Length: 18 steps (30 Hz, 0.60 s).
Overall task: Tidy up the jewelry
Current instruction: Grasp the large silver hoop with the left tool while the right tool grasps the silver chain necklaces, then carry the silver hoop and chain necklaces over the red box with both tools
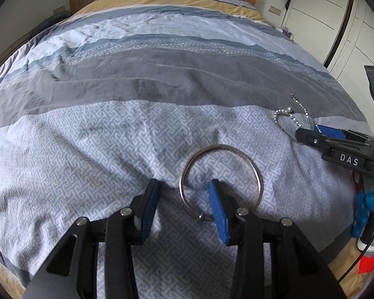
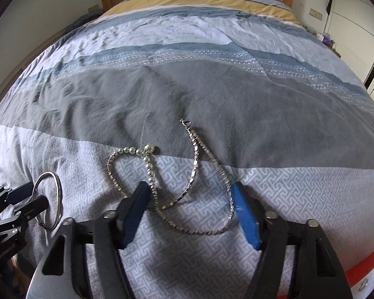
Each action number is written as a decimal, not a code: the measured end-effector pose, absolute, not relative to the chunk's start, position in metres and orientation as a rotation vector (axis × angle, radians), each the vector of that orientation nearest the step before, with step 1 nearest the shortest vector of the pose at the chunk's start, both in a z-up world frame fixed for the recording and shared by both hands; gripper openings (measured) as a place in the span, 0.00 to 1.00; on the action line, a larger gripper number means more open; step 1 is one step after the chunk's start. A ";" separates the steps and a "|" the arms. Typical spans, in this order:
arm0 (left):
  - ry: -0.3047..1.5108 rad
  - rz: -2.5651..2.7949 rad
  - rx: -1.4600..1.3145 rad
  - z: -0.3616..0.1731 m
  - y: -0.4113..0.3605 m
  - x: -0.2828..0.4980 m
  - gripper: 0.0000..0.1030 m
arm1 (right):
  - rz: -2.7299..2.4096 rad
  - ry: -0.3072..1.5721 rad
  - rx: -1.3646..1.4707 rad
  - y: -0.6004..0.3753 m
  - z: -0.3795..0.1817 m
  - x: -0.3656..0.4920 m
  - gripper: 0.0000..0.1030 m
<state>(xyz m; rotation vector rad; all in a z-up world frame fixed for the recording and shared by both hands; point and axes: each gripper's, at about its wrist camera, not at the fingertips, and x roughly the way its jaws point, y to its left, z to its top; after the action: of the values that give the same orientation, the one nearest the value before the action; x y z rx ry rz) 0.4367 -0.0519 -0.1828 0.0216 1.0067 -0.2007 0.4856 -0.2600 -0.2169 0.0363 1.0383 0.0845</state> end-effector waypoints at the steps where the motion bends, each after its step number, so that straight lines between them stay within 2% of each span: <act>1: 1.004 -0.199 0.018 -0.182 -0.052 0.436 0.28 | 0.087 1.037 0.041 -0.260 -0.217 0.483 0.45; 2: 1.002 -0.200 0.012 -0.182 -0.051 0.435 0.19 | 0.092 1.038 0.051 -0.261 -0.217 0.481 0.40; 4: 1.001 -0.201 0.004 -0.181 -0.050 0.433 0.08 | 0.104 1.043 0.075 -0.262 -0.216 0.477 0.14; 5: 1.000 -0.199 -0.002 -0.180 -0.049 0.431 0.07 | 0.110 1.046 0.086 -0.263 -0.215 0.474 0.10; 7: 1.000 -0.193 -0.018 -0.176 -0.049 0.427 0.05 | 0.118 1.043 0.093 -0.262 -0.212 0.468 0.08; 18: 0.958 -0.184 -0.015 -0.132 -0.047 0.382 0.03 | 0.161 0.965 0.128 -0.256 -0.157 0.407 0.06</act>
<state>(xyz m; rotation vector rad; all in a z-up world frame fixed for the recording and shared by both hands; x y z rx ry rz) 0.3825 -0.0473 -0.1315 -0.0149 0.9578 -0.1840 0.4065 -0.2565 -0.1573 0.1284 0.9654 0.1607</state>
